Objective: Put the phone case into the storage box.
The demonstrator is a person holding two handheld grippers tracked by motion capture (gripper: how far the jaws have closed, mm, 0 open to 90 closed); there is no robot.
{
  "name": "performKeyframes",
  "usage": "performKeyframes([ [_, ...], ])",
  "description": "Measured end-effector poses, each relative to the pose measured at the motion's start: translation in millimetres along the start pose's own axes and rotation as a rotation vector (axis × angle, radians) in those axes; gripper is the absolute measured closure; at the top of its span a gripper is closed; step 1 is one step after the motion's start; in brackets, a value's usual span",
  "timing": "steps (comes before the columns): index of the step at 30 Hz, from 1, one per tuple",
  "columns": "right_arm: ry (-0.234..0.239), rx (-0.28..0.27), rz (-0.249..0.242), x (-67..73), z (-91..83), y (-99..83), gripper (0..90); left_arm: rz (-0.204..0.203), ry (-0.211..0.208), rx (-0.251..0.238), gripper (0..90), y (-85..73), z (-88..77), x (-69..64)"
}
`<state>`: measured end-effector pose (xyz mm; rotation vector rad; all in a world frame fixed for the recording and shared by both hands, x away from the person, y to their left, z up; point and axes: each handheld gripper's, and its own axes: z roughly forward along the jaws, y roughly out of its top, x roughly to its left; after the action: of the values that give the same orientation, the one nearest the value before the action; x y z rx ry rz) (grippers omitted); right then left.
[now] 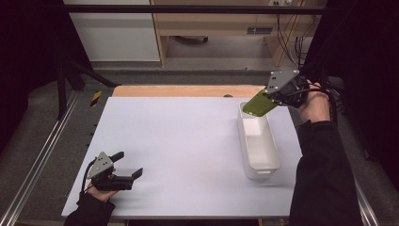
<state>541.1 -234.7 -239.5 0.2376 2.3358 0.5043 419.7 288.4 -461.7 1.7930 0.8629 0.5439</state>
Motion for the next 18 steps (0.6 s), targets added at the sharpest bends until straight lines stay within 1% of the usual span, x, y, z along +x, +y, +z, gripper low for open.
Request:
performKeyframes([
  [3,0.008,0.012,-0.006,-1.7,4.6,-1.3,78.5,-0.001,-0.001,0.000,1.0,0.0,0.1,0.2],
  [6,0.013,0.011,-0.008,-3.5,8.8,-3.3,78.4,0.002,0.001,0.002,1.0,-0.1,0.5,0.1],
  [10,0.020,0.020,-0.024,-5.6,12.9,-5.0,78.4,0.002,0.003,0.003,1.0,-0.2,1.2,-0.3],
  [18,0.030,0.018,-0.042,-10.1,19.7,-6.9,78.4,0.007,0.016,0.010,1.0,0.5,4.3,-2.0],
])
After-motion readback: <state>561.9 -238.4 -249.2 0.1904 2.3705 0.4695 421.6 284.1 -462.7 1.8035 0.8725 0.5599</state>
